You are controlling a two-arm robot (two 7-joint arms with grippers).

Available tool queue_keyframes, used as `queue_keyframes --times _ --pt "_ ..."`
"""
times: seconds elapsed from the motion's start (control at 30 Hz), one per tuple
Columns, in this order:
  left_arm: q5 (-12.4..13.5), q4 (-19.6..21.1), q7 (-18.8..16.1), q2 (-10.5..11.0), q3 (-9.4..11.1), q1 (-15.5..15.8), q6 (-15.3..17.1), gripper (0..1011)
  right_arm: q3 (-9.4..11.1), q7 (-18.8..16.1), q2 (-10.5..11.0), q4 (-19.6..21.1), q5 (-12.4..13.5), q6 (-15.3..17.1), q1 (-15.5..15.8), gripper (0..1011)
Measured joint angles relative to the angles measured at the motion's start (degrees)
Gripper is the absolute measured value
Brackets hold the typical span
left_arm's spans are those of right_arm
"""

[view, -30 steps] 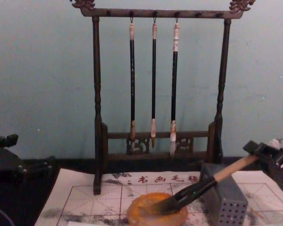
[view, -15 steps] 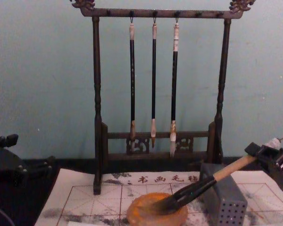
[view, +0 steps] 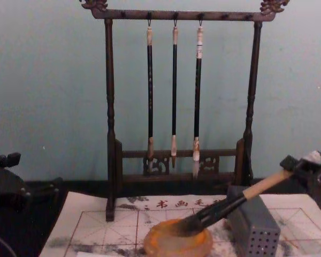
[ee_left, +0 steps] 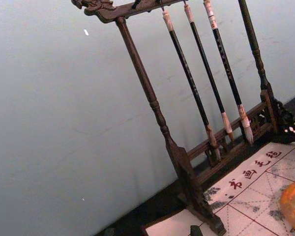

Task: Pick up the brush from the inkstone, write on the paper, then place the brush back to its original position.

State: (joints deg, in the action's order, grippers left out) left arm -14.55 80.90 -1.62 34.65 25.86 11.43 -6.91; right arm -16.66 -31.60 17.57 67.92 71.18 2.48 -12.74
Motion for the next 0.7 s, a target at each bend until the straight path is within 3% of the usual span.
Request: queue_keyframes --times 0.33,0.7 --pt "0.0 0.0 0.0 0.0 0.0 0.0 0.0 1001 -0.2 -0.6 2.5 4.3 2.6 1.0 1.9 181" --pt "0.0 0.0 0.0 0.0 0.0 0.0 0.0 1001 0.1 -2.9 8.5 11.4 4.2 1.3 5.8 181"
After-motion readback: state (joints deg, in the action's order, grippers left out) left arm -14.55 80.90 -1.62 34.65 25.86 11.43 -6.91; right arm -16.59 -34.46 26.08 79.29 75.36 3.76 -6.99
